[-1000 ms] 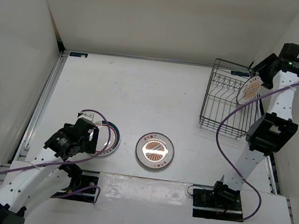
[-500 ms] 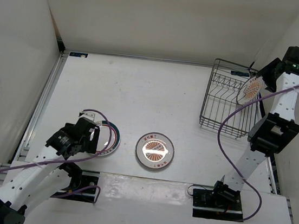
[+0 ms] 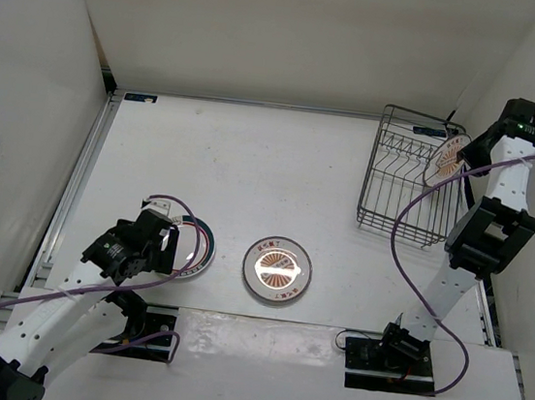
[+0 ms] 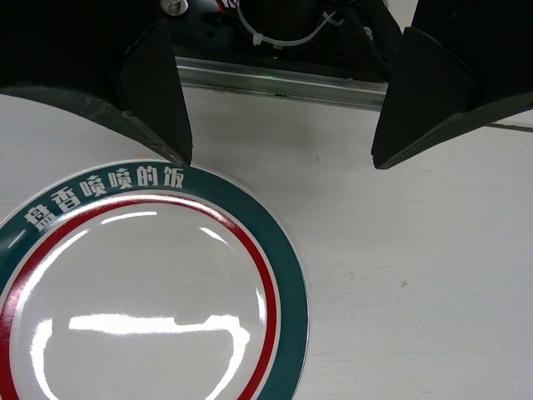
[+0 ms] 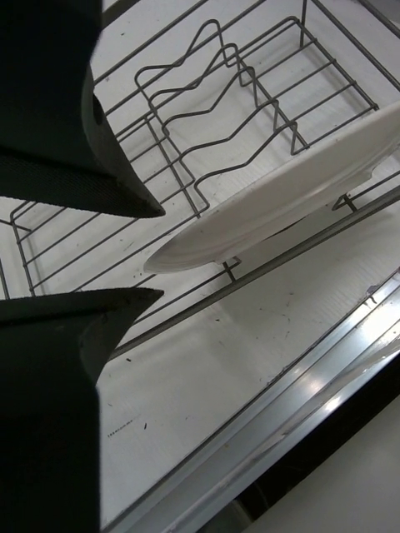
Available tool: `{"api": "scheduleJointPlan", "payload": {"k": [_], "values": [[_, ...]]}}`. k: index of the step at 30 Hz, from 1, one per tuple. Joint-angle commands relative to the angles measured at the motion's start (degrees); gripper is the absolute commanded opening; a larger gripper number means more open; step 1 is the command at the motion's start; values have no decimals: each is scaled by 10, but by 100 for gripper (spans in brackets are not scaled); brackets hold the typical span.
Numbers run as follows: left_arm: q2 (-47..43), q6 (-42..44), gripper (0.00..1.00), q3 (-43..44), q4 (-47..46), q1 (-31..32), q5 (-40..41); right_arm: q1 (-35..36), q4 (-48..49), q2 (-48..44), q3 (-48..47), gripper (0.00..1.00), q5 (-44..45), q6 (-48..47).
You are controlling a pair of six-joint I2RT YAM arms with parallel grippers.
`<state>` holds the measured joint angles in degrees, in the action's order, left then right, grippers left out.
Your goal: Unload the plates from the dish rack
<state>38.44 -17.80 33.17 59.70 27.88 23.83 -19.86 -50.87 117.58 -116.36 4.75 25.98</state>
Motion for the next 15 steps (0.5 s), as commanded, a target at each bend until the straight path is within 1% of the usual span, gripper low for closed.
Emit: {"api": "scheduleJointPlan", "payload": {"k": [1, 4, 6, 8, 10, 11, 12, 14, 15], "values": [[-6, 5, 100, 8, -7, 1, 0, -7, 12, 18, 6, 41, -8, 0], [-7, 5, 100, 8, -7, 2, 2, -4, 20, 21, -1, 28, -17, -8], [-9, 2, 100, 8, -6, 1, 3, -4, 21, 22, -11, 22, -21, -8], [-9, 3, 100, 8, -7, 2, 2, -4, 22, 35, -19, 22, -22, -8], [-10, 2, 100, 8, -6, 1, 2, -4, 21, 46, -23, 18, -27, -11], [-11, 2, 100, 8, -6, 1, 2, -4, 23, 49, -23, 14, -29, -10], [-9, 3, 100, 8, -4, 1, 4, -2, 23, 50, -22, 8, -29, -13], [-11, 2, 100, 8, -6, 1, 6, 0, 24, 56, -22, 4, -31, -15], [-11, 2, 100, 8, -6, 2, 6, 0, 23, 57, -22, 0, -33, -16]]}}
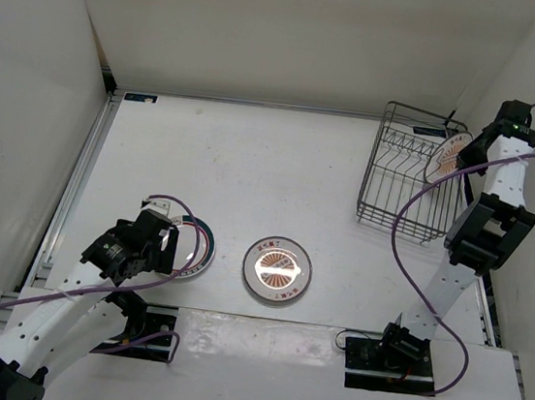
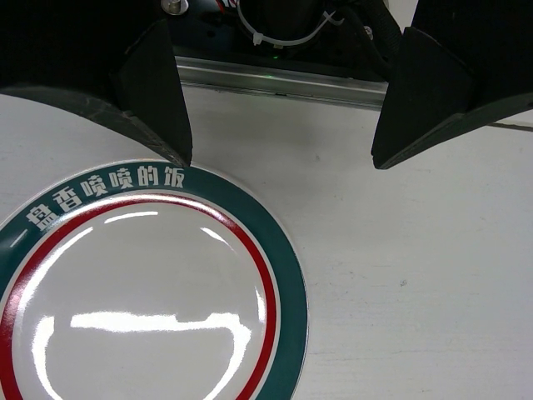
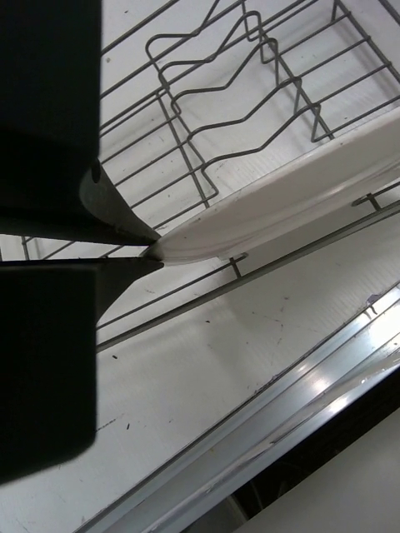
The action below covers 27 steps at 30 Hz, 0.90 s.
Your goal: Unload the plates from the dish rack
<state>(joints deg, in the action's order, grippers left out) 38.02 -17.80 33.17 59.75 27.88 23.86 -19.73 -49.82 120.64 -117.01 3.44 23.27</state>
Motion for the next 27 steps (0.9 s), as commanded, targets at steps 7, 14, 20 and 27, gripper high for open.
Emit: {"api": "scheduleJointPlan", "payload": {"k": [7, 14, 20, 27], "values": [[-6, 1, 100, 8, -6, 1, 5, 0, 13, 11, -24, 0, -28, -1], [-1, 3, 100, 8, -7, 1, 0, 10, 2, -35, -44, 0, -75, -30], [-1, 2, 100, 8, -8, 1, 2, 26, -37, -112, -8, 0, -50, -47], [-10, 1, 100, 8, -5, 1, 0, 22, -18, -192, 68, 5, -7, -68]]}}
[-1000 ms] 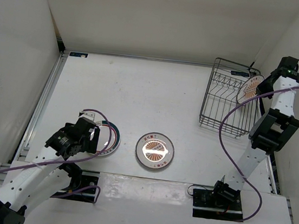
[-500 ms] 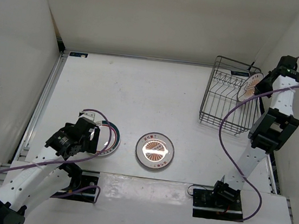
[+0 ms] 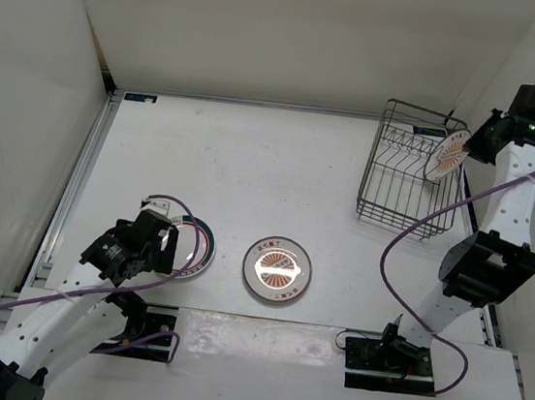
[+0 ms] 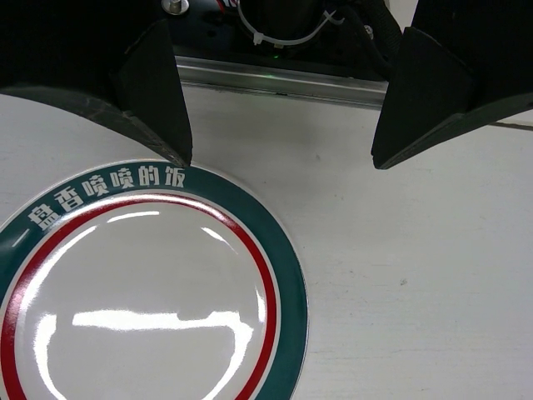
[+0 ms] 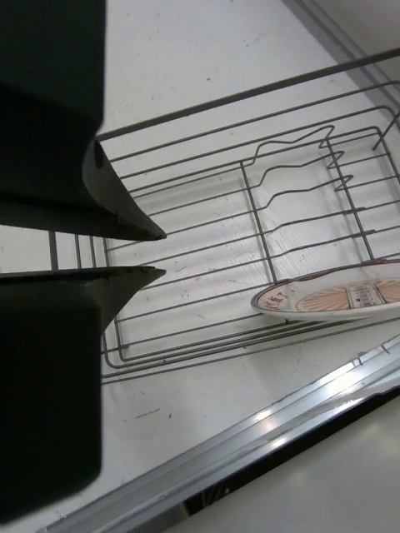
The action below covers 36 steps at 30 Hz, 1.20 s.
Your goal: Unload the plates from the dish rack
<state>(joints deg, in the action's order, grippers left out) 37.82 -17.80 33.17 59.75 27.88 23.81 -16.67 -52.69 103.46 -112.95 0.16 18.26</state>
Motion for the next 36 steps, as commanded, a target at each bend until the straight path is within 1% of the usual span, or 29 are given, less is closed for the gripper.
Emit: {"api": "scheduleJointPlan", "payload": {"k": [1, 2, 3, 4, 6, 8, 9, 10, 11, 13, 14, 16, 19, 21, 22, 23, 27, 28, 29, 31, 32, 33, 36], "values": [[-9, 2, 100, 8, -6, 1, 0, -10, 14, -16, 30, 27, 23, -16], [-11, 3, 100, 8, -7, 1, 1, -13, 16, -12, 30, 47, 20, -14], [-9, 3, 100, 8, -4, 2, 2, -14, 18, -2, 30, 70, -14, -12], [-11, 1, 100, 8, -2, 1, 2, -16, 20, 12, 25, 74, -23, -4], [-9, 0, 100, 9, 0, 2, 7, -18, 21, 42, 18, 78, -40, 6], [-13, -2, 100, 9, 3, 1, 10, -18, 26, 57, -3, 78, -26, 14], [-15, -4, 100, 11, 2, 1, 11, -18, 26, 82, -12, 77, -9, 17], [-18, -5, 100, 8, 3, 1, 14, -19, 15, 91, -19, 77, 21, 20], [-19, -6, 100, 8, 3, 0, 16, -18, 16, 98, -37, 77, 28, 21], [-24, -7, 100, 8, 1, 2, 21, -15, 24, 123, -44, 74, 38, 25], [-25, -7, 100, 7, 3, 2, 22, -14, 25, 148, -66, 74, 44, 27], [-24, -5, 100, 4, -1, 1, 23, -10, 21, 162, -76, 70, 69, 31], [-15, -7, 100, 6, 0, 1, 22, -6, 47, 172, -67, 66, 102, 30], [-9, -3, 100, 4, -5, 1, 20, -5, 84, 167, -30, 66, 113, 33], [-1, -1, 100, 4, 3, 1, 12, -6, 95, 161, -19, 66, 115, 31], [2, 0, 100, 4, -8, 1, 11, -7, 122, 157, 11, 64, 113, 33], [23, 6, 100, 8, -13, 1, -1, -7, 183, 173, 19, 59, 99, 22], [27, 7, 100, 8, -13, 1, -2, -7, 187, 176, 19, 57, 99, 19], [32, 8, 100, 9, -12, 1, -1, -6, 192, 181, 17, 51, 98, 22], [35, 7, 100, 11, -11, 1, -2, -7, 197, 188, 11, 44, 96, 24], [32, 7, 100, 10, -13, 1, -1, -8, 201, 190, 10, 39, 97, 25], [30, 7, 100, 8, -13, 2, 1, -7, 206, 190, 10, 32, 93, 26], [25, 8, 100, 8, -15, 2, 1, -6, 209, 194, -3, 28, 95, 24]]}}
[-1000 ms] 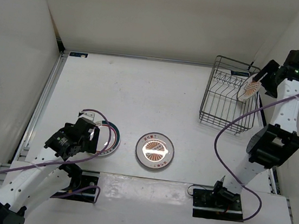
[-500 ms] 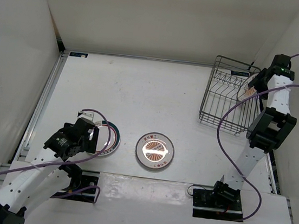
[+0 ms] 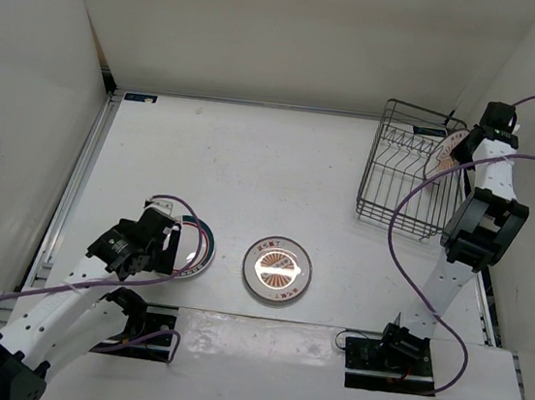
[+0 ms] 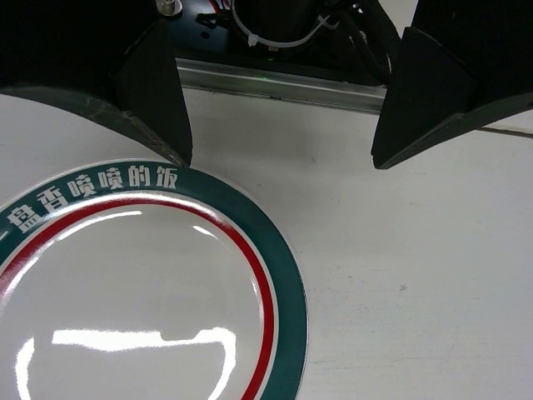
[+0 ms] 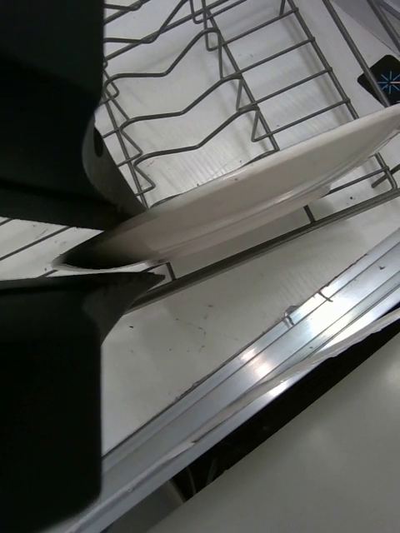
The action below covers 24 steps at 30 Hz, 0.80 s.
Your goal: Unload the plates from the dish rack
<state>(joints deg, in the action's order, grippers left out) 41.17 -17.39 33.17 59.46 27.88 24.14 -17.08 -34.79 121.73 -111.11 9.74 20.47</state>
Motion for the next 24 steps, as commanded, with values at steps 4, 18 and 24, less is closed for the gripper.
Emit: {"api": "scheduleJointPlan", "payload": {"k": [4, 18, 24], "values": [[-15, 4, 100, 8, -15, 0, 0, -3, 30, 12, -28, 9, 4, -3], [-37, 3, 100, 6, -11, 1, 3, 0, -8, -98, 11, 0, -30, -31], [-45, 3, 100, 6, -12, 1, 3, 2, -64, -164, 0, 0, -49, -39]]}}
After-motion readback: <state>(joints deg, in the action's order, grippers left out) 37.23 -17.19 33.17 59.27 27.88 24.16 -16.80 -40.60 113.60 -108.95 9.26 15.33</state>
